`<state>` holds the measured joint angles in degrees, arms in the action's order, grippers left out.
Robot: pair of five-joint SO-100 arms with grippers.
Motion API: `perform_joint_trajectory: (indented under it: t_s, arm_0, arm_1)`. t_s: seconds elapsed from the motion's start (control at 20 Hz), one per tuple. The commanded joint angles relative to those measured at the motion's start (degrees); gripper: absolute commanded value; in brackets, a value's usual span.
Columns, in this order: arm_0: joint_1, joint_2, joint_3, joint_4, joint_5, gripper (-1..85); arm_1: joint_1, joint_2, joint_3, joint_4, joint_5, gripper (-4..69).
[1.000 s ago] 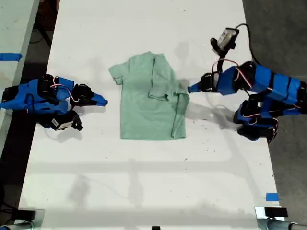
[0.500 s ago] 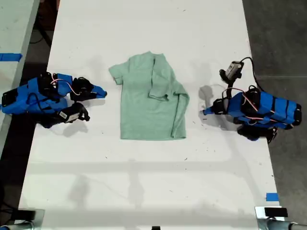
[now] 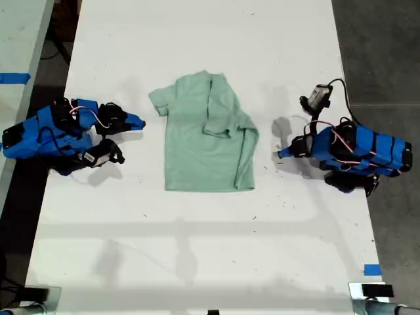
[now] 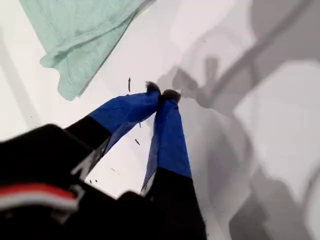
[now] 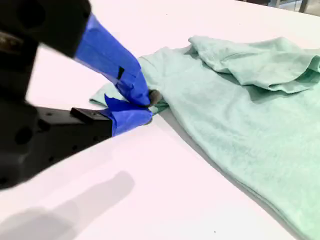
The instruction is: Fold t shirt
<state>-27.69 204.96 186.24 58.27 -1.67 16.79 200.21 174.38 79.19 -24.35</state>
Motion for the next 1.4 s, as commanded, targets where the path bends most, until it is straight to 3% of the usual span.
perform_joint_trajectory:
  t_s: [0.0, 1.35]
  arm_0:
    - [0.5, 0.4, 2.5, -0.1, -0.6, -0.2]
    - [1.1, 0.4, 2.5, -0.1, -0.7, -0.2]
  arm_1:
    - [0.4, 0.5, 2.5, -0.3, 0.4, 1.5]
    - [-0.3, 0.5, 2.5, -0.3, 0.9, 1.5]
